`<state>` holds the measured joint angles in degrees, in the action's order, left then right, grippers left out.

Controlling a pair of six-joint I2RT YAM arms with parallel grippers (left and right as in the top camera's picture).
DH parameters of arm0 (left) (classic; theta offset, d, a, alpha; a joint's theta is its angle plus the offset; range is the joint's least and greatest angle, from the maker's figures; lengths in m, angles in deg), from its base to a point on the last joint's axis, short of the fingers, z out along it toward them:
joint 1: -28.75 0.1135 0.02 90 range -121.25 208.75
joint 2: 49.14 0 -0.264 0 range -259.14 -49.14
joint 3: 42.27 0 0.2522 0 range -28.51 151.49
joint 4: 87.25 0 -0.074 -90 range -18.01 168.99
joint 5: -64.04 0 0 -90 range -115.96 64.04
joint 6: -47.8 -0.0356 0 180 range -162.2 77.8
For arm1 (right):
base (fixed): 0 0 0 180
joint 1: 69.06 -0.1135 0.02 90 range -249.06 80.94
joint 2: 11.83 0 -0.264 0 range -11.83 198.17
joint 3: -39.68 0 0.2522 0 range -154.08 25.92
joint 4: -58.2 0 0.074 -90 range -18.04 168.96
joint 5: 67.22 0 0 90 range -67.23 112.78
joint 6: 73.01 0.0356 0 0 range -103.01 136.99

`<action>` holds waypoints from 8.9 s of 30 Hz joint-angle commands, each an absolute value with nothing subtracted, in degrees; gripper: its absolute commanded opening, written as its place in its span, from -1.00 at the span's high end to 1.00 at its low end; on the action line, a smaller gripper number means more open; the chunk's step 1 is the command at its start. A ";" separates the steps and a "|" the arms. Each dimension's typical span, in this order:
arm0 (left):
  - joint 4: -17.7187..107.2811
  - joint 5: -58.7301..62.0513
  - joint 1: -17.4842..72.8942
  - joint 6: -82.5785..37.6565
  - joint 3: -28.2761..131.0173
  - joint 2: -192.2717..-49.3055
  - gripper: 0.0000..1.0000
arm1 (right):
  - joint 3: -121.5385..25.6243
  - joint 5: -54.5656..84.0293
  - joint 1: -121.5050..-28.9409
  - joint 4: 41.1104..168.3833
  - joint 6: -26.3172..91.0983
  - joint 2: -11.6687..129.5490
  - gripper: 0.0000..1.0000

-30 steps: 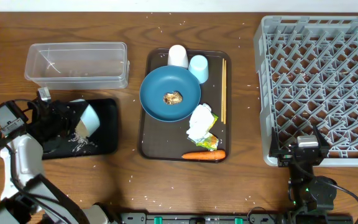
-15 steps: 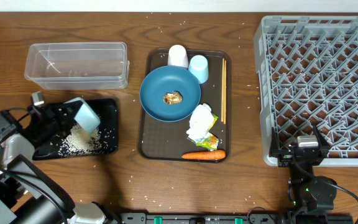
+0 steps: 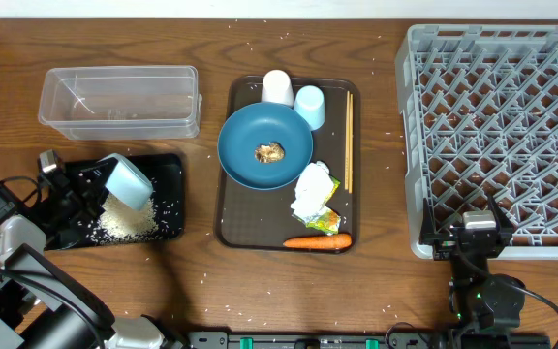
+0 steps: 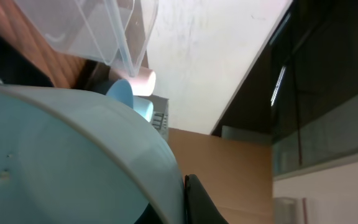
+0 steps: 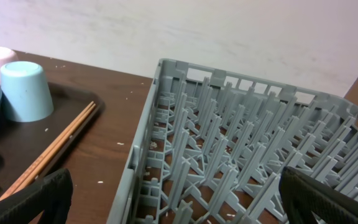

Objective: Sort waste into correct bins and load items into the dishwasher rack

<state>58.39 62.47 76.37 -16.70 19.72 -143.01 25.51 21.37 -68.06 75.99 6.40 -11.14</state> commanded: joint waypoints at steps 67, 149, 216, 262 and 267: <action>68.42 63.73 74.64 -16.29 19.33 -143.16 0.88 | 25.56 21.89 -67.58 76.26 6.64 -11.52 -0.99; 46.39 -16.61 0.11 -12.99 19.33 -116.12 0.88 | 25.56 21.89 -67.58 76.26 6.64 -11.52 -0.98; 50.30 -16.37 -5.00 -10.21 18.76 -130.59 0.27 | 25.56 21.89 -67.58 76.26 6.64 -11.52 -0.99; 49.84 -19.91 -9.40 -6.30 21.08 -135.36 0.88 | 25.56 21.89 -67.58 76.26 6.64 -11.52 -0.99; 48.60 -18.62 -6.56 -6.32 21.08 -126.68 0.88 | 25.56 21.89 -67.58 76.26 6.64 -11.52 -0.98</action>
